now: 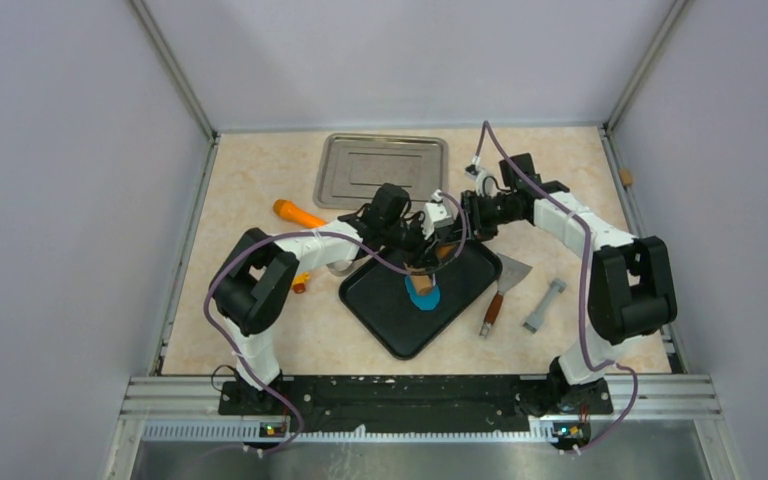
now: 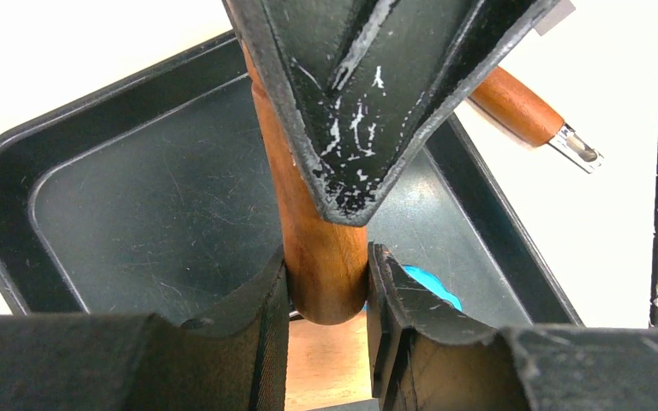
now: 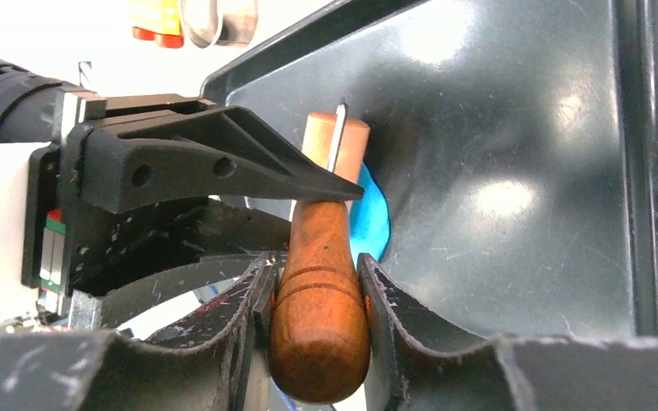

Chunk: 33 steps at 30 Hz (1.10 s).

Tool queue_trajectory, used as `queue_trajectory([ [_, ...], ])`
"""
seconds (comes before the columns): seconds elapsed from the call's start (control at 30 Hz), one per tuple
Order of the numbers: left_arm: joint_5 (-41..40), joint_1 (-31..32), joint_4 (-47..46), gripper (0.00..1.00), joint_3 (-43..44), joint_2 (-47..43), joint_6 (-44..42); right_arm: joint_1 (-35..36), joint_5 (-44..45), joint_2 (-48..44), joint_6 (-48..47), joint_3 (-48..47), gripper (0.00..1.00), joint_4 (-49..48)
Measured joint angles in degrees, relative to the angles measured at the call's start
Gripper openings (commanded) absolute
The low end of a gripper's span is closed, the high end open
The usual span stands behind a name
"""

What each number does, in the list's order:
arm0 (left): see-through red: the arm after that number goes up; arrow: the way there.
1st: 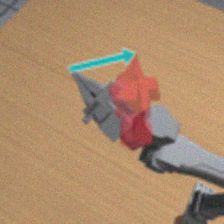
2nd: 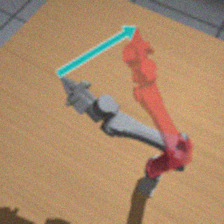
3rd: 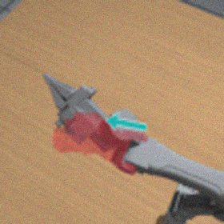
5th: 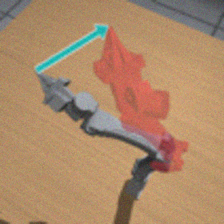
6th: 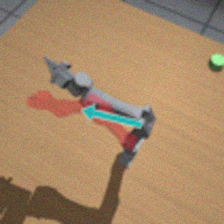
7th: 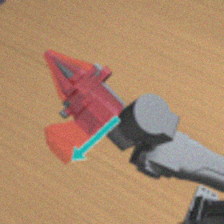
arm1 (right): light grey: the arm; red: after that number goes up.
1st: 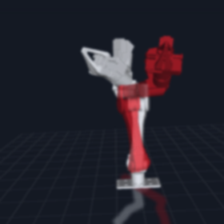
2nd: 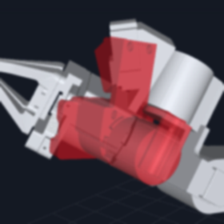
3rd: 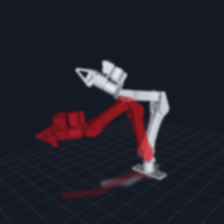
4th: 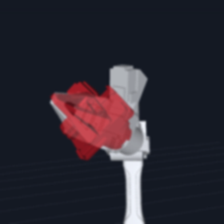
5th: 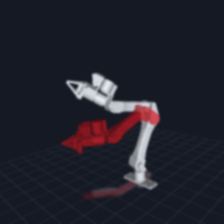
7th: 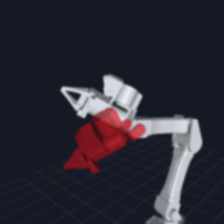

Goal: Roll out the dumpling wrappers from the dough

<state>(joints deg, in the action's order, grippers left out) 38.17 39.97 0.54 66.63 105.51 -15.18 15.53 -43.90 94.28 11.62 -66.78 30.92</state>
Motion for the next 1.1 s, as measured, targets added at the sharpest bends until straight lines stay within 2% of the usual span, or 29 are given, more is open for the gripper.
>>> queue_trajectory([
  [0.03,0.04,0.00,-0.02,0.00,0.00,0.00,0.00,-0.09,0.09,0.00,0.09,0.02,0.00,0.04],
  [0.37,2.19,0.94,0.74,0.00,0.26,0.00,0.07,-0.11,0.94,-1.90,-1.36,0.13,0.00,4.61],
  [0.6,4.02,2.25,1.27,0.00,0.94,-0.02,-0.35,-0.44,2.32,-8.35,-1.36,5.07,0.00,4.83],
  [0.77,2.91,3.50,3.13,0.00,0.92,0.37,-1.33,-0.46,1.86,-9.20,-1.40,8.26,0.00,3.21],
  [1.1,4.50,4.24,-3.50,0.00,0.31,3.30,-0.92,-1.81,4.09,-9.16,-5.57,8.90,0.00,3.69],
])
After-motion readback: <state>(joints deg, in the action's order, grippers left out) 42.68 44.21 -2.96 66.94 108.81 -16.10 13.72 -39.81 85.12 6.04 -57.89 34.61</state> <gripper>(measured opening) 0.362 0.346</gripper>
